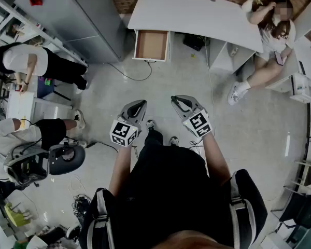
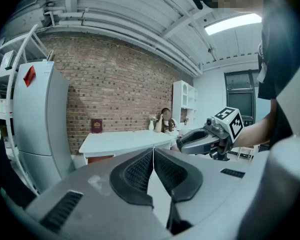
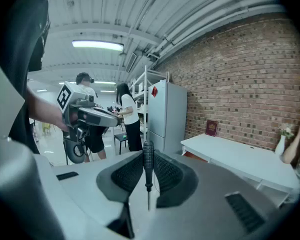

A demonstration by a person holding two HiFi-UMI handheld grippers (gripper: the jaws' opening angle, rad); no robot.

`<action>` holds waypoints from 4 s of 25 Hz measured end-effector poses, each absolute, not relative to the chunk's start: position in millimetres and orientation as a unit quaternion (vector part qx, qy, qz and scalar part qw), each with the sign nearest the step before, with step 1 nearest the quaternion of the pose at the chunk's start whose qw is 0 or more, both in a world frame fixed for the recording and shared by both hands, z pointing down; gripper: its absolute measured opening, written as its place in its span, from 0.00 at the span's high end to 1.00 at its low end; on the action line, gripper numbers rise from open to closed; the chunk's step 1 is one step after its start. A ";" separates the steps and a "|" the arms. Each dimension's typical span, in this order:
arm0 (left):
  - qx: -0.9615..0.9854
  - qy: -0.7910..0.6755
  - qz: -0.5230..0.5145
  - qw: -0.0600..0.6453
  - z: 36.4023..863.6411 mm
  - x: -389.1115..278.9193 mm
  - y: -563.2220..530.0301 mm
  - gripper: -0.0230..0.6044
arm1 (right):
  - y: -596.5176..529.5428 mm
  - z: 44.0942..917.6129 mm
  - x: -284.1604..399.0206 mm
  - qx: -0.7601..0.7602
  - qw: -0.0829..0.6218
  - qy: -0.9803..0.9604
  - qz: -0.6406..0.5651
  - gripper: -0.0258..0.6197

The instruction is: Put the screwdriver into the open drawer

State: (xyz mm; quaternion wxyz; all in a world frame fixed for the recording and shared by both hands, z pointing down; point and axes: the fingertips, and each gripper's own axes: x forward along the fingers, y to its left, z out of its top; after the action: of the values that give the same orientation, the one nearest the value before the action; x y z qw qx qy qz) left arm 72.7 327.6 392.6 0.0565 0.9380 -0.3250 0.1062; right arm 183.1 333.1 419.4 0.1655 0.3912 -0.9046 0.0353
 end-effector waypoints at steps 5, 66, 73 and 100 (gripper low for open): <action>0.937 -0.327 0.100 0.066 393.7 73.0 329.9 0.94 | 335.7 419.0 182.7 0.387 0.171 -0.905 0.032 0.77; 0.944 -0.303 0.100 0.080 398.2 63.8 149.0 0.94 | 183.0 442.3 198.8 0.402 0.231 -0.884 0.069 0.77; 0.947 -0.296 0.100 0.077 395.7 59.8 117.2 0.94 | 153.9 439.8 193.3 0.410 0.225 -0.881 0.070 0.77; 0.946 -0.304 0.086 0.075 397.9 -9.6 30.2 0.94 | 61.5 451.6 122.2 0.388 0.248 -0.886 0.056 0.77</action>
State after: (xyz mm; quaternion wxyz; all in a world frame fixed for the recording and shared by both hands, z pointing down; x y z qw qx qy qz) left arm -9.6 30.2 397.9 0.0754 0.9459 -0.3037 0.0864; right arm 122.2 61.5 451.6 0.2485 0.3879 -0.8858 0.0562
